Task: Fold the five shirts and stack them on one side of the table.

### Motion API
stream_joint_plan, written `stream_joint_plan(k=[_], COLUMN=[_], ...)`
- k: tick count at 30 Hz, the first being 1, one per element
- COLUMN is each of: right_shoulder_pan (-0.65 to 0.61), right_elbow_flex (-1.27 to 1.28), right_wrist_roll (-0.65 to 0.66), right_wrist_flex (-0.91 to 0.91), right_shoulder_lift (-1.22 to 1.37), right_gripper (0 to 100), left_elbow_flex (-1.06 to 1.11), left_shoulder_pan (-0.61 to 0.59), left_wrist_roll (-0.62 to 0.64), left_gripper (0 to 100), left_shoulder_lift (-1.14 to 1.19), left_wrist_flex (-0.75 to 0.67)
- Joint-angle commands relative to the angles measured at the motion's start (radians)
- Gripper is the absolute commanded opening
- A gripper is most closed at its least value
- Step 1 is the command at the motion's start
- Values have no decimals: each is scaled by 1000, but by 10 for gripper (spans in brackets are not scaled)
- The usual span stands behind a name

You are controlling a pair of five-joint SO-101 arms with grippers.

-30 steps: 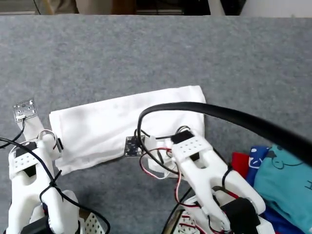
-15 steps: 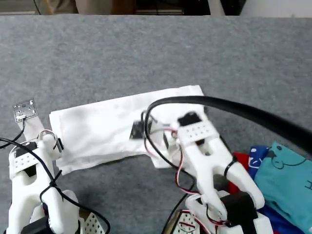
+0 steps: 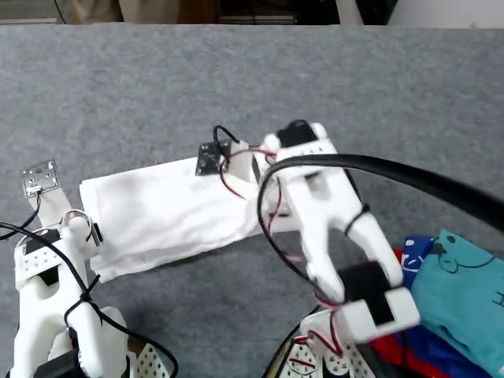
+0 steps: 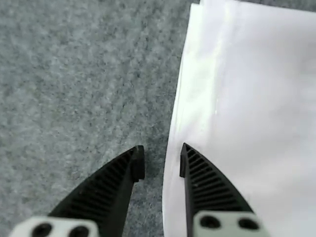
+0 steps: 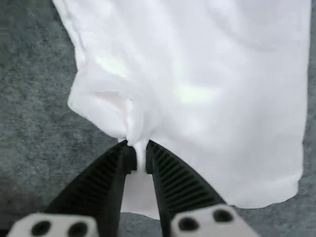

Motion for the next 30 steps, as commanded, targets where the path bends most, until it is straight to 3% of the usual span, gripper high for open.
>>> stream_joint_plan(k=[1,11,18,25,30], right_shoulder_pan=[16,1,5,4,1], right_elbow_flex=[-153,-308,-312,-311,-291], right_wrist_roll=[86,196,123,104,38], right_wrist_flex=[3,-38,-71,14,170], right_shoulder_lift=[87,242,209,42,-56], right_gripper=[4,9,261,202,1], left_elbow_flex=[-3,-3,-3,-3,-3], left_shoulder_pan=[-5,-3,-3,-3,-3], left_wrist_roll=[0,0,0,0,0], left_gripper=[135,135,135,135,135], left_shoulder_lift=[-16,-16,-16,-16,-16], left_wrist_flex=[-12,-12,-14,-12,-11])
